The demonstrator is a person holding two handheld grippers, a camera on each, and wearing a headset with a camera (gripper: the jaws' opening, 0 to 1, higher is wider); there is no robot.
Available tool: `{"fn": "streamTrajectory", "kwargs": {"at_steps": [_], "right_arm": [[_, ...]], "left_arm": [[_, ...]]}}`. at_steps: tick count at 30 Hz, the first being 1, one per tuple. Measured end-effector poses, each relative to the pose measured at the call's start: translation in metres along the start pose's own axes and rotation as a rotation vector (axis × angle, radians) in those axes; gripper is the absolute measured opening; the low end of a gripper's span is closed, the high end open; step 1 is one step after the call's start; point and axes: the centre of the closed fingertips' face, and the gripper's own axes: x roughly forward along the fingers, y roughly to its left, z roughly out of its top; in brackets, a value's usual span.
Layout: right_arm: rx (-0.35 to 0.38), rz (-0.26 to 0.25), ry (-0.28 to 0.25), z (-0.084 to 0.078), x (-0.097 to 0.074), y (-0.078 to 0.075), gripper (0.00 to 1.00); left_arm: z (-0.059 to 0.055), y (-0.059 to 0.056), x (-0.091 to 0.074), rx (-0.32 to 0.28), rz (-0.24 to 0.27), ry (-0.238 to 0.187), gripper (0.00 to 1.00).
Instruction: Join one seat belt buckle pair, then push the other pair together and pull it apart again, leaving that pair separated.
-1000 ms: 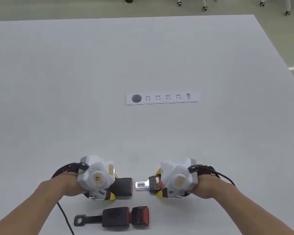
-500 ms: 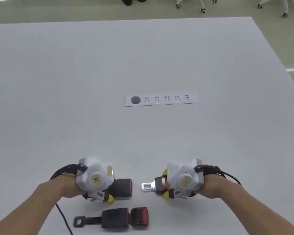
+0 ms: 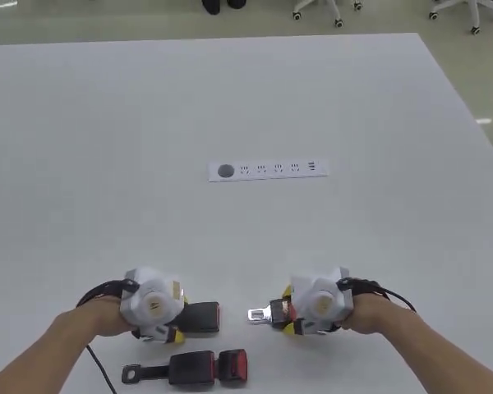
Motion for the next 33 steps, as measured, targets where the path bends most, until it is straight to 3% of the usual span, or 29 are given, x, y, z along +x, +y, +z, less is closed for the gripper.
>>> {"fn": "streamTrajectory", "kwargs": {"at_steps": [6,12,21,26,29,33], "right_arm": [[-0.019,-0.012,-0.002,0.001,0.000,-0.003,0.33],[-0.047,-0.044,0.002,0.001,-0.002,-0.003,0.41],[-0.033,-0.064,-0.002,-0.007,-0.013,-0.001,0.49],[-0.018,-0.081,-0.015,-0.008,-0.023,0.002,0.53],[-0.013,-0.090,-0.024,-0.010,-0.025,0.003,0.54],[0.008,-0.101,-0.039,-0.013,-0.029,0.009,0.57]], "left_arm": [[-0.008,0.001,-0.003,-0.007,0.014,0.007,0.41],[-0.011,0.002,-0.013,-0.044,0.040,-0.019,0.43],[-0.028,0.001,-0.025,-0.128,0.070,-0.063,0.47],[-0.031,-0.006,-0.033,-0.179,0.088,-0.100,0.50],[-0.036,-0.008,-0.040,-0.235,0.108,-0.141,0.52],[-0.034,-0.013,-0.047,-0.288,0.137,-0.199,0.55]]}}
